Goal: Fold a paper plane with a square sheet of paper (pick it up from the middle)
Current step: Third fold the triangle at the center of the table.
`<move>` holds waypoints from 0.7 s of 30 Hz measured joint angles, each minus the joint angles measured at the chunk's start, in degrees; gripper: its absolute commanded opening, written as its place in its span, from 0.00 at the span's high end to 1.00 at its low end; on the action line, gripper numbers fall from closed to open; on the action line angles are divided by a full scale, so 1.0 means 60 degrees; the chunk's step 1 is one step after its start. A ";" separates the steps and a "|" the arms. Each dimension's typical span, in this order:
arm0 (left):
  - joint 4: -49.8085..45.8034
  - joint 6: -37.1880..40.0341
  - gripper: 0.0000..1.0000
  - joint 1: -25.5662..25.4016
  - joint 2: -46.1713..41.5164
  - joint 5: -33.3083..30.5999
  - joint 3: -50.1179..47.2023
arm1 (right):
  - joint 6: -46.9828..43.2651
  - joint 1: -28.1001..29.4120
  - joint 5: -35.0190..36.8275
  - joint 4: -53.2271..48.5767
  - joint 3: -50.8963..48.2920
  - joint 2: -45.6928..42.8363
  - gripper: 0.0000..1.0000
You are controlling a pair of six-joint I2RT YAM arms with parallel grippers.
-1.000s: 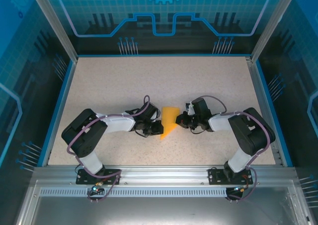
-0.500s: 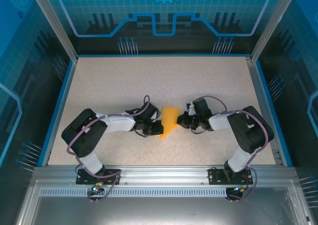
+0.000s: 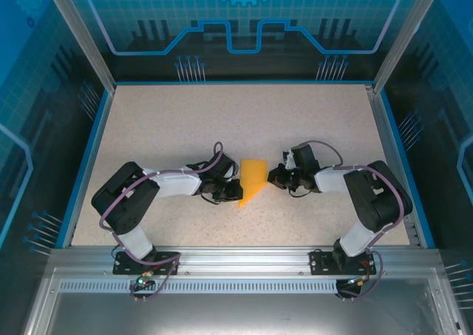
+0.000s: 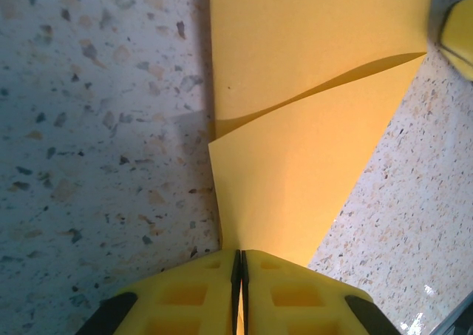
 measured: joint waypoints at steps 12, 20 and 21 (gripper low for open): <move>-0.0011 0.0000 0.85 0.0000 0.0000 0.0004 0.0018 | 0.0015 0.1424 0.0270 -0.0208 0.0426 -0.0310 1.00; -0.0138 0.0091 0.78 0.0000 -0.0058 0.0004 0.0084 | 0.0175 0.1632 0.0189 0.0029 0.0499 0.0739 1.00; -0.0211 0.0149 0.77 0.0000 -0.0113 0.0004 0.0095 | 0.0175 0.1636 0.0204 0.0040 0.0499 0.0739 1.00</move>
